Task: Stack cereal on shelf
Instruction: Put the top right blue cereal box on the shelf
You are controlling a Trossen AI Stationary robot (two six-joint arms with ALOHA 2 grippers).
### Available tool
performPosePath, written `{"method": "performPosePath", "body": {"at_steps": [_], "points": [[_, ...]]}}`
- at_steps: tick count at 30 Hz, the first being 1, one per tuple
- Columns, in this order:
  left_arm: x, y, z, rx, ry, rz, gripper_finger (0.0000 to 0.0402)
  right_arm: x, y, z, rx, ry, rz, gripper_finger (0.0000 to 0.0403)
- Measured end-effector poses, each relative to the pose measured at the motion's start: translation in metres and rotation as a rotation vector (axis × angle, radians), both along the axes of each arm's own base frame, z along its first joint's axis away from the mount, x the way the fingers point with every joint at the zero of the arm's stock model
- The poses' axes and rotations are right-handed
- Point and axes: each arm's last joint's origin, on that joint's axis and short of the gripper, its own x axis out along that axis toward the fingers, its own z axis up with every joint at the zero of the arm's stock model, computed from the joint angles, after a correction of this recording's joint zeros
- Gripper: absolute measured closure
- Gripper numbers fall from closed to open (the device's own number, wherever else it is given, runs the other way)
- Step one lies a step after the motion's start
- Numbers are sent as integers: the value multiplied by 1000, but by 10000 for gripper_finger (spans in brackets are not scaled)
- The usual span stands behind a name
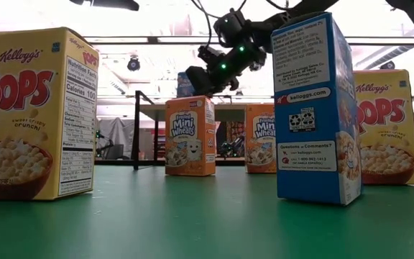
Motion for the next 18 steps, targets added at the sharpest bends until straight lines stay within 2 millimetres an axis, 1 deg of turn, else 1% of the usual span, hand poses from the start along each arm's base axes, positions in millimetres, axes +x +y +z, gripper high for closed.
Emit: {"method": "performPosePath", "body": {"at_steps": [3, 7, 11, 14, 16, 18], "points": [[0, 0, 0, 0, 0, 0, 242, -2, -5, -1, 4, 0, -14, 394], [0, 0, 0, 1, 1, 0, 242, -3, -6, -3, 15, 21, -16, 394], [0, 0, 0, 1, 1, 0, 242, -5, 3, -4, 39, 77, 0, 394], [0, 0, 0, 1, 0, 0, 242, -10, 7, -4, 68, 133, 1, 394], [0, 0, 0, 0, -1, -1, 242, -14, 7, -4, 75, 165, -32, 394], [0, 0, 0, -1, -1, 0, 242, -18, 1, -3, 55, 178, -92, 394]]}}
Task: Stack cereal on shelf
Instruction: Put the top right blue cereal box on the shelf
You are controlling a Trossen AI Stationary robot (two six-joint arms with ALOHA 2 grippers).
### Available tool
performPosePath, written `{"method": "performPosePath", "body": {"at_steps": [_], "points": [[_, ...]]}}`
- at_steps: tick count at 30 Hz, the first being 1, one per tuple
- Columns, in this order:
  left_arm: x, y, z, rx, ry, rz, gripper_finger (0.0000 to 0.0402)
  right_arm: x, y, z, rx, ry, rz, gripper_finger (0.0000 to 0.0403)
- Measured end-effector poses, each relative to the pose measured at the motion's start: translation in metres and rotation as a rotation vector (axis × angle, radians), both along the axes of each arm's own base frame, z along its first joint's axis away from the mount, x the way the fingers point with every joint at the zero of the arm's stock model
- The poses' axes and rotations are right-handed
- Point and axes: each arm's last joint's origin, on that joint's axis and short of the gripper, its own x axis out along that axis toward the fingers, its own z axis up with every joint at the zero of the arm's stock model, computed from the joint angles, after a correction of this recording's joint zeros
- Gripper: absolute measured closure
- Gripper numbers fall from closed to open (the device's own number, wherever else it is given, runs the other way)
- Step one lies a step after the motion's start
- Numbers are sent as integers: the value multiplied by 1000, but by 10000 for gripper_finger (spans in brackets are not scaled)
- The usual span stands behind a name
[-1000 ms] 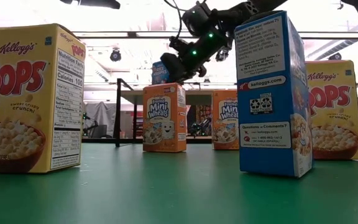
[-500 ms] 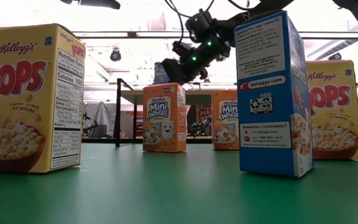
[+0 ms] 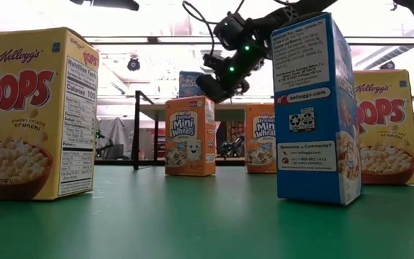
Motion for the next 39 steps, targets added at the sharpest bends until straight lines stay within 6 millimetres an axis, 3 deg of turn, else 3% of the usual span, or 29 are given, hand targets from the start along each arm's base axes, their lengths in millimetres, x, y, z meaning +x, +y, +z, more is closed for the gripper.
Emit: {"method": "performPosePath", "body": {"at_steps": [8, 14, 39], "points": [[0, 0, 0, 1, 1, 0, 242, -7, -24, 7, -13, -103, -76, 394], [0, 0, 0, 8, 5, -1, 242, -1, -22, 8, 18, -177, 21, 394], [0, 0, 0, 12, 8, -1, 242, 0, -26, 16, -29, -252, 26, 394]]}}
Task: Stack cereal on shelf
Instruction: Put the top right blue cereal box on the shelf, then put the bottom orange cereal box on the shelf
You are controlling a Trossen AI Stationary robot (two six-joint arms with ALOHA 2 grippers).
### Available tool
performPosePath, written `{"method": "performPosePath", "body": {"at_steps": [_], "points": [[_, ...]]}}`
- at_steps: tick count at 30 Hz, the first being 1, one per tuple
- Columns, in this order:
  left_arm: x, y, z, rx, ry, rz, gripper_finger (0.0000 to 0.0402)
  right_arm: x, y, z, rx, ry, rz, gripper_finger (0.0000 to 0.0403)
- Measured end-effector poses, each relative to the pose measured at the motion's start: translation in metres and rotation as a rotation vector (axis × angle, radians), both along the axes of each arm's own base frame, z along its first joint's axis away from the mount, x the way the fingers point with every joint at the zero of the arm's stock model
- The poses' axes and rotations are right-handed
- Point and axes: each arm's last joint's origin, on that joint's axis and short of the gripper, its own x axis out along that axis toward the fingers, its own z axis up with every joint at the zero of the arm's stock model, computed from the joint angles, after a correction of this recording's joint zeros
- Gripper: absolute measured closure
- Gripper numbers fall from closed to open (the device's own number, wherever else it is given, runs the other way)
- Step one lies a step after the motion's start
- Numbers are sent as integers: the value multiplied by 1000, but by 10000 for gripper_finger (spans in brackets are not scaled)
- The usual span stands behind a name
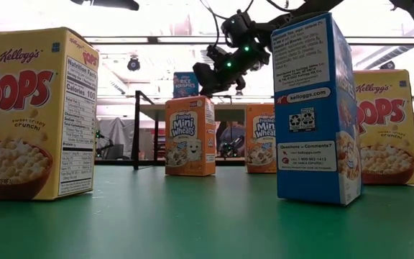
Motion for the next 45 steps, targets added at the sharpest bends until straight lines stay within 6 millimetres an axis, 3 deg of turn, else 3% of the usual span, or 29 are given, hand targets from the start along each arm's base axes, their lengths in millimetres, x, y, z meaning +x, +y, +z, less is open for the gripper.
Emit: {"method": "performPosePath", "body": {"at_steps": [33, 36, 39, 42, 45], "points": [[0, 0, 2, 6, -13, -2, 242, 3, 0, 7, -45, -60, 30, 394], [0, 0, 4, -48, -60, 3, 242, -2, 8, 15, -34, -32, 40, 394], [0, -2, 2, -134, -111, 5, 242, -12, 26, 38, -36, -22, 71, 394], [-1, -2, -1, -180, -122, 11, 242, -22, 50, 52, -63, 1, 123, 394], [-2, -1, -3, -228, -157, 60, 242, -36, 77, 54, -76, 21, 185, 394]]}}
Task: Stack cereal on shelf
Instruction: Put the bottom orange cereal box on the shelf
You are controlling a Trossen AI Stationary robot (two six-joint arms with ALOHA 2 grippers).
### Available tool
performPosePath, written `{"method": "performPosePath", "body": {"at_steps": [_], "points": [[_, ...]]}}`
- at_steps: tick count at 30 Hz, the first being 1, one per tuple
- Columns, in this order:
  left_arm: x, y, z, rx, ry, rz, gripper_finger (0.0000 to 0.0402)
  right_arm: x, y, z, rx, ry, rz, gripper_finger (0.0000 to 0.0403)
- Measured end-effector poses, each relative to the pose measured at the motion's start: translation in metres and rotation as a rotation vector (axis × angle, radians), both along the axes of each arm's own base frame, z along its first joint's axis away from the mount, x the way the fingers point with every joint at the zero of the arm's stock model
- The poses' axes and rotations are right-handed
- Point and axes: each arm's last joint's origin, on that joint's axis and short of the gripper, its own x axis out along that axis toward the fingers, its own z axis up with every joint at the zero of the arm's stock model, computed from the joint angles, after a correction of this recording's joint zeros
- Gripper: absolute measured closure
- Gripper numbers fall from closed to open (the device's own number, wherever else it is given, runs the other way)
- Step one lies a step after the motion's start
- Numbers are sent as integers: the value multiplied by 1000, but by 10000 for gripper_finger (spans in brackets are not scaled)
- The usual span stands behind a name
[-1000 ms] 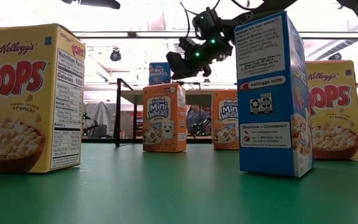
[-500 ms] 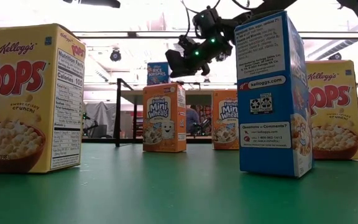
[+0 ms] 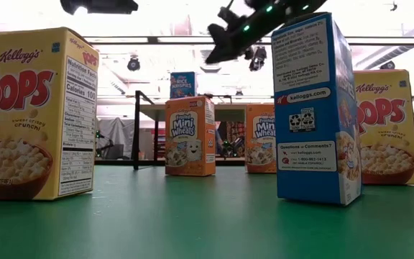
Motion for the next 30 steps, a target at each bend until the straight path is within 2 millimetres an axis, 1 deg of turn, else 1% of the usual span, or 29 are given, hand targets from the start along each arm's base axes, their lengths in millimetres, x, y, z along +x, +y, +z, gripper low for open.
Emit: {"method": "performPosePath", "body": {"at_steps": [3, 6, 9, 11, 13, 16, 19, 23, 26, 28, 30], "points": [[-1, 1, 0, -68, -66, 49, 242, -18, 29, -1, -2, -33, 61, 394], [-1, 1, 1, -130, -119, 58, 242, -35, 53, -14, -9, -64, 118, 394], [0, 1, 3, -186, -166, 65, 242, -51, 72, -28, -31, -97, 173, 394], [1, 0, 4, -232, -204, 69, 242, -61, 81, -31, -41, -147, 196, 394], [4, -1, 6, -272, -233, 65, 242, -69, 85, -36, -53, -191, 209, 394], [10, -4, 7, -299, -240, 51, 242, -76, 88, -45, -83, -238, 223, 394], [18, -6, 5, -333, -253, 63, 242, -79, 89, -47, -117, -295, 229, 394], [25, -10, 1, -442, -223, 49, 242, -77, 89, -52, -123, -275, 242, 394], [18, -9, -3, -621, -114, 74, 242, -76, 89, -53, -137, -267, 255, 394], [9, -6, -8, -741, -25, 180, 242, -76, 89, -53, -144, -268, 257, 394], [0, -3, -14, -814, 31, 319, 242, -76, 89, -53, -148, -266, 257, 394]]}}
